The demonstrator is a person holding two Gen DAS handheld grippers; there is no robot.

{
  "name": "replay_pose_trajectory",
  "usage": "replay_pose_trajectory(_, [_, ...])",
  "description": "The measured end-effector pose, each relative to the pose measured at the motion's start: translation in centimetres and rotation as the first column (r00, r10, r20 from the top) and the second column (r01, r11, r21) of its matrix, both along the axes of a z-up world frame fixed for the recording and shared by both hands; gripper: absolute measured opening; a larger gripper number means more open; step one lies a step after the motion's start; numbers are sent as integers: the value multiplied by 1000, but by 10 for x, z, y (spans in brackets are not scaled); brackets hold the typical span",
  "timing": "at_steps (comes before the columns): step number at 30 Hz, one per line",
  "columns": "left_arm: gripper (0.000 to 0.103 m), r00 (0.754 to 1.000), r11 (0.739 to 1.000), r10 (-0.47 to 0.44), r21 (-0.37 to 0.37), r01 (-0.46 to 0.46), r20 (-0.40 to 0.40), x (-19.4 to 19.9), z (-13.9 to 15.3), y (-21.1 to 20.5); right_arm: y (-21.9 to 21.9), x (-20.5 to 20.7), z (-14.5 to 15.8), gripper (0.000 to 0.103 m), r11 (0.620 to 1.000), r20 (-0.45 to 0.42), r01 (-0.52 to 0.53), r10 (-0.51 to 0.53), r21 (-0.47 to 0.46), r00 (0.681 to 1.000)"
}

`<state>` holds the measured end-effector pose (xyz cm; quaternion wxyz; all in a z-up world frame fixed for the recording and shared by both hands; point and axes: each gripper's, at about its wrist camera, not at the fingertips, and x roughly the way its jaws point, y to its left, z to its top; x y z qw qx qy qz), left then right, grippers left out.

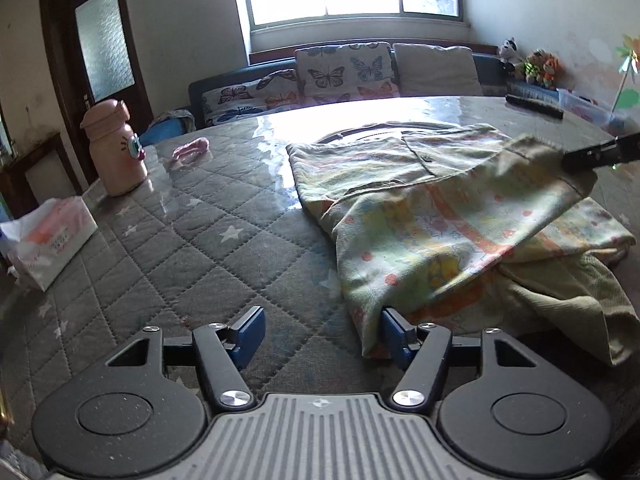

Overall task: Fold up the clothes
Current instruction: 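Grasp the shirt hem with the left gripper and fold it toward the collar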

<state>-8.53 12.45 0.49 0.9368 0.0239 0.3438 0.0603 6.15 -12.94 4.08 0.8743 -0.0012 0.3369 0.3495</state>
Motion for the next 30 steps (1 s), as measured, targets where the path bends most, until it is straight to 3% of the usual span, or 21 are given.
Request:
replay_pose_trajectory(6, [65, 999, 999, -54, -3, 54, 1, -4, 9, -1, -4, 1, -32, 5, 998, -82, 9, -15, -67, 996])
replay_pose_trajectory(12, [64, 995, 996, -88, 6, 88, 37, -2, 28, -1, -6, 2, -19, 9, 997, -17, -8, 7, -75, 1000])
replay_pose_trajectory(19, [39, 995, 994, -92, -61, 94, 44, 52, 27, -6, 11, 17, -13, 9, 998, 22, -40, 41, -44, 999])
replay_pose_trajectory(26, [34, 994, 991, -113, -70, 113, 7, 101, 11, -10, 31, 21, -27, 9, 990, 28, -108, 111, -95, 993])
replay_pose_trajectory(30, [31, 994, 993, -101, -68, 99, -36, 107, -5, -3, 26, 20, -35, 9, 986, 5, -104, 106, -127, 994])
